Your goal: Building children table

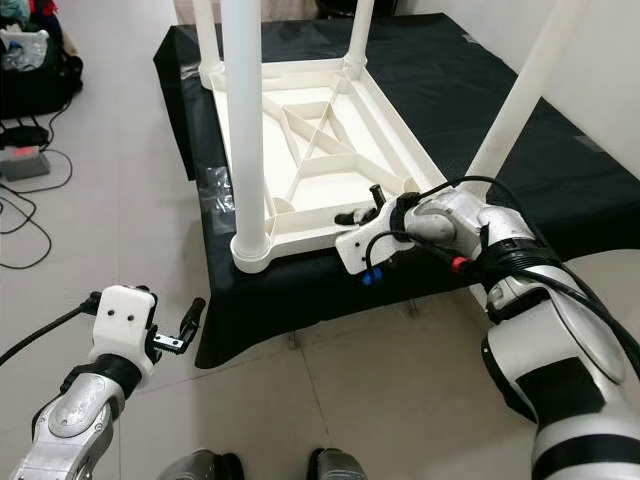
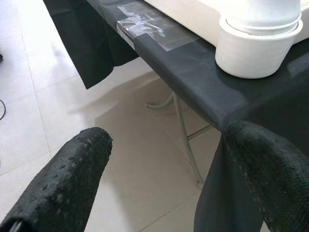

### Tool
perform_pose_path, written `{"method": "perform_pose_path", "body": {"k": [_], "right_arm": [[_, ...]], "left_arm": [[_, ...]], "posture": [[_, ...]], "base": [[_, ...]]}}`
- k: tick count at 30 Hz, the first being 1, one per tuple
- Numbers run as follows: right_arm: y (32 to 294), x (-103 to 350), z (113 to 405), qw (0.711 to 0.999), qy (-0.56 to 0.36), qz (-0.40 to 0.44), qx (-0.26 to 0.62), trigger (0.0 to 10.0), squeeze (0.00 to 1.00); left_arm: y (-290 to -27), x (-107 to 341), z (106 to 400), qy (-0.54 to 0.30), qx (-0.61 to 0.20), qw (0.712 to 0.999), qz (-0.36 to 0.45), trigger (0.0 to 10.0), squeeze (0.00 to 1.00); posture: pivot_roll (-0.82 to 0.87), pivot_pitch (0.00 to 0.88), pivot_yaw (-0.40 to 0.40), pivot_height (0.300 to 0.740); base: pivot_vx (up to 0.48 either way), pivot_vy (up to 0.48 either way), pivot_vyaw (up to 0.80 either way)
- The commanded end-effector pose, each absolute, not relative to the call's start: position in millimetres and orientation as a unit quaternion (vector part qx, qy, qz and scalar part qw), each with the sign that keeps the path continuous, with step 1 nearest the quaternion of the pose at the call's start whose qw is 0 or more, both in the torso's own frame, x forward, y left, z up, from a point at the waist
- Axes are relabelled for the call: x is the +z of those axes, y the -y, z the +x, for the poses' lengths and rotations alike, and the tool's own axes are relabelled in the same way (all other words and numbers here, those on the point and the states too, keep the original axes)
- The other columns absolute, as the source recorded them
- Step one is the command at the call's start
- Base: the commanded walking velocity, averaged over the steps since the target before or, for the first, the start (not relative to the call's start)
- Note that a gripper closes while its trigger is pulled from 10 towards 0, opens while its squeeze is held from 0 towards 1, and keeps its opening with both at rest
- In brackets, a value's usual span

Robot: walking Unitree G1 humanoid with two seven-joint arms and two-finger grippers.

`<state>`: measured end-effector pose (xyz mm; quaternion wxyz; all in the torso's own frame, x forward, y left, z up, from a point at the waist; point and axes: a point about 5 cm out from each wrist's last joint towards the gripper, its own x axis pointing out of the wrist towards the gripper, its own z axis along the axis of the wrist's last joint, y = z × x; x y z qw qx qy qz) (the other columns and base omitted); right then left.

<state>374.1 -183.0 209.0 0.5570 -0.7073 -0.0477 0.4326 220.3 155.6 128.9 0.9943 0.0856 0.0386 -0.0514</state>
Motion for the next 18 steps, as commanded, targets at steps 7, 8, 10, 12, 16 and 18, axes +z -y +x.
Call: {"method": "perform_pose_path", "body": {"k": [7, 8, 10, 12, 16, 18], "right_arm": [[198, 211, 366, 0.654, 0.010, -0.601, 0.459, 10.0, 1.00], [198, 211, 366, 0.654, 0.010, -0.601, 0.459, 10.0, 1.00], [218, 213, 346, 0.730, -0.021, -0.481, 0.485, 10.0, 1.00], [221, 214, 341, 0.743, -0.020, -0.458, 0.488, 10.0, 1.00], [225, 216, 335, 0.772, -0.012, -0.420, 0.477, 10.0, 1.00], [224, 203, 322, 0.795, -0.015, -0.378, 0.475, 10.0, 1.00]], "left_arm": [[-155, 121, 222, -0.057, -0.052, 0.993, 0.084, 10.0, 0.00], [-155, 121, 222, -0.057, -0.052, 0.993, 0.084, 10.0, 0.00], [-154, 120, 225, -0.052, -0.056, 0.994, 0.080, 10.0, 0.00], [-153, 119, 226, -0.051, -0.057, 0.994, 0.078, 10.0, 0.00], [-152, 120, 229, -0.046, -0.061, 0.994, 0.074, 10.0, 0.00], [-151, 120, 233, -0.042, -0.071, 0.994, 0.069, 10.0, 0.00]], "posture": [[-0.04, 0.114, -0.051, 0.740], [-0.04, 0.114, -0.051, 0.740], [-0.06, 0.092, -0.051, 0.740], [-0.06, 0.090, -0.051, 0.740], [-0.07, 0.073, -0.050, 0.740], [-0.08, 0.053, -0.053, 0.740]], "base": [[0.000, 0.000, 0.00], [0.000, 0.000, 0.00], [0.000, 0.000, 0.00], [0.000, 0.000, 0.00], [0.000, 0.000, 0.00], [0.000, 0.000, 0.00]]}}
